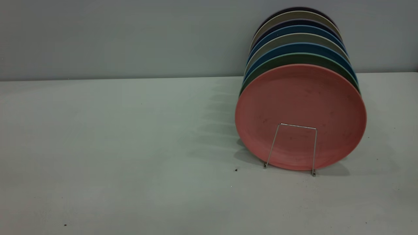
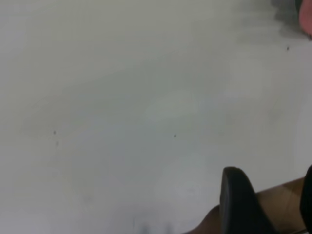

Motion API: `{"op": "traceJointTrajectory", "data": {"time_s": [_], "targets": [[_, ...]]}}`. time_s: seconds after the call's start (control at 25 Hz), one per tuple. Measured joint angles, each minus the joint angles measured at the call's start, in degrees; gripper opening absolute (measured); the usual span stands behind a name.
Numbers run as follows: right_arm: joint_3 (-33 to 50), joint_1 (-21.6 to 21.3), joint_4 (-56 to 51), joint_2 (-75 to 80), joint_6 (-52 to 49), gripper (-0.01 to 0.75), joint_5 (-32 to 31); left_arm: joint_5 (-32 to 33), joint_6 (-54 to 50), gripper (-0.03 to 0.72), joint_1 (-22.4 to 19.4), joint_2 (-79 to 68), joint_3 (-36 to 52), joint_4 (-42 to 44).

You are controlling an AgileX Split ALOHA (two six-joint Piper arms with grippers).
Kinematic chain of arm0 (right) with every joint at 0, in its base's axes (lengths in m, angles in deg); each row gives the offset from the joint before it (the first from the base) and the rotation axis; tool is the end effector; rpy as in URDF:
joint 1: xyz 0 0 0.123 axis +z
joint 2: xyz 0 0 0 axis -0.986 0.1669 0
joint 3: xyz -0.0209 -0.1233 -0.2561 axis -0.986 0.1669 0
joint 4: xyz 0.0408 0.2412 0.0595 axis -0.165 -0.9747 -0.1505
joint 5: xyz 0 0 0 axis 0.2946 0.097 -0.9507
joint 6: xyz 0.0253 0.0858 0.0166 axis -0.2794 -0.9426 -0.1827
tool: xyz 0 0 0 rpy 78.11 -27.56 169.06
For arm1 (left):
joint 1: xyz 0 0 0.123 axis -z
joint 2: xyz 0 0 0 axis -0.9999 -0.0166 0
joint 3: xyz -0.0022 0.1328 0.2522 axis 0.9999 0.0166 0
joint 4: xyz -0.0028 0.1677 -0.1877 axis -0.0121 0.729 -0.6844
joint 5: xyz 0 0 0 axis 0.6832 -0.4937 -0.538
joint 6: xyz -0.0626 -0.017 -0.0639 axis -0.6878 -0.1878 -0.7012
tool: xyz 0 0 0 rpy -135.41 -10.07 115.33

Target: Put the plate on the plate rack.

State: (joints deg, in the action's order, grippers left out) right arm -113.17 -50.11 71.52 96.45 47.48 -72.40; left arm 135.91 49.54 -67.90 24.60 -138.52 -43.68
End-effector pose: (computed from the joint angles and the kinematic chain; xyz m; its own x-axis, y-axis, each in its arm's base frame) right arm 0.0381 0.0266 0.3449 -0.5203 -0.3760 -0.7668 -0.5642 0.8254 -0.0218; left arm 0.0567 -0.0159 0.3693 -0.6222 0.1638 -0.7656 0.2719 0.9622 -0.0151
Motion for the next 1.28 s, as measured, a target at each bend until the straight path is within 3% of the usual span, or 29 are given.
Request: {"op": "traceJointTrajectory", "data": {"time_s": [0.72,1.28], "targets": [[15.67,0.0,1.2,-16.06,0.0,0.402,-1.66,0.0,0.12,0.338,0.0,20.71,18.2,4.73],[16.79,0.0,2.18,-17.49,-0.13,0.402,-1.22,-1.43,-1.4,0.338,0.0,22.52,23.27,4.57]]}}
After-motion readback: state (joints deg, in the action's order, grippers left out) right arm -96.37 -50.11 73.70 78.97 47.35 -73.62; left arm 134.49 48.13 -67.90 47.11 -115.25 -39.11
